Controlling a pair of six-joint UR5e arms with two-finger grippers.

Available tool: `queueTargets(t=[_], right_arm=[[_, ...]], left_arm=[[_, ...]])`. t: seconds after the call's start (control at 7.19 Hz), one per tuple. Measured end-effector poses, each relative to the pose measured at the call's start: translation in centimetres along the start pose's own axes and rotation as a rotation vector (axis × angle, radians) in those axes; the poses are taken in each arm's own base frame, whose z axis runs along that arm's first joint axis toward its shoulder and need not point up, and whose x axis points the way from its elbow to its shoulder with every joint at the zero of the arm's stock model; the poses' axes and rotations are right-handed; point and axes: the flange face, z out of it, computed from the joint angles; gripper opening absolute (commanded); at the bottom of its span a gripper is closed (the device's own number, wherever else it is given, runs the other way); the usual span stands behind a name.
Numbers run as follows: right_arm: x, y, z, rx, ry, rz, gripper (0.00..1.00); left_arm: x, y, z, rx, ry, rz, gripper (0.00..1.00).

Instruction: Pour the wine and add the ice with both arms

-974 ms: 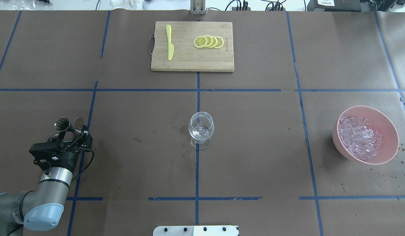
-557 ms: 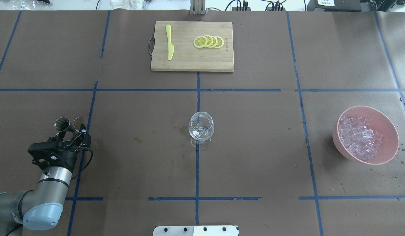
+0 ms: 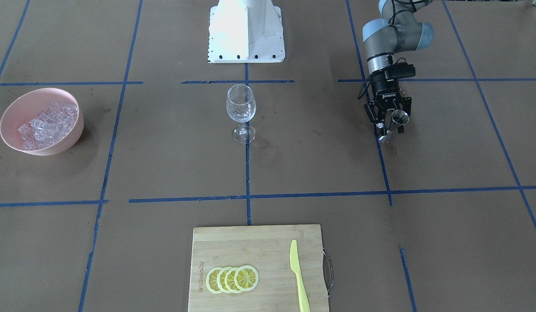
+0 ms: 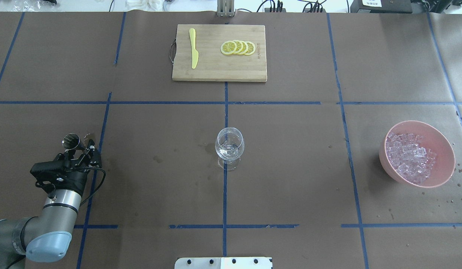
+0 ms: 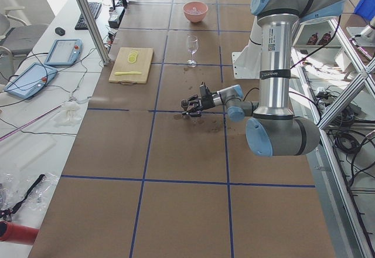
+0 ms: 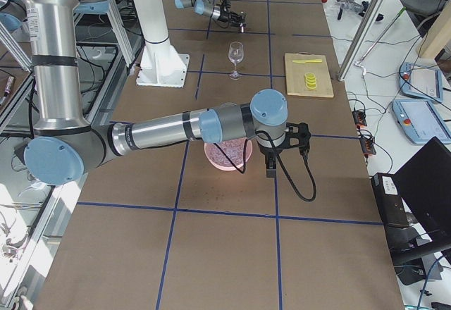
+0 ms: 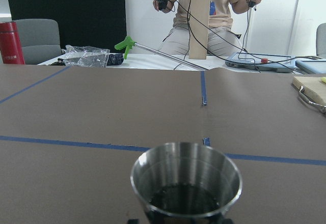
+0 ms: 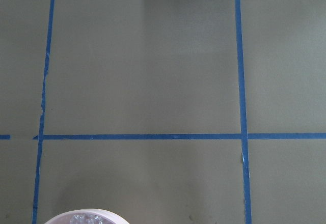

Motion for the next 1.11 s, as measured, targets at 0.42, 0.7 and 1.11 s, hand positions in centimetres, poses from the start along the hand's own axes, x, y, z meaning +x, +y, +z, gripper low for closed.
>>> queueTargets(t=[0.42,0.7,1.11], right_arm=[[-0.2,0.0,0.2,-0.005,0.0,-0.001,1.0],[-0.2,0.0,0.4,-0.007,0.0,0.0,1.0],[-1.5,0.1,1.2,-0.022,-0.002,0.023,1.0]], left_arm=[[-0.3,-0.2,0.1,0.003,-0.003,0.002,0.0],[0.5,-2.4,-0.9,0.006,0.015,-0.032,0.0],[1.9,-5.3,-2.3,0.008,0.043,-0.044,0.0]])
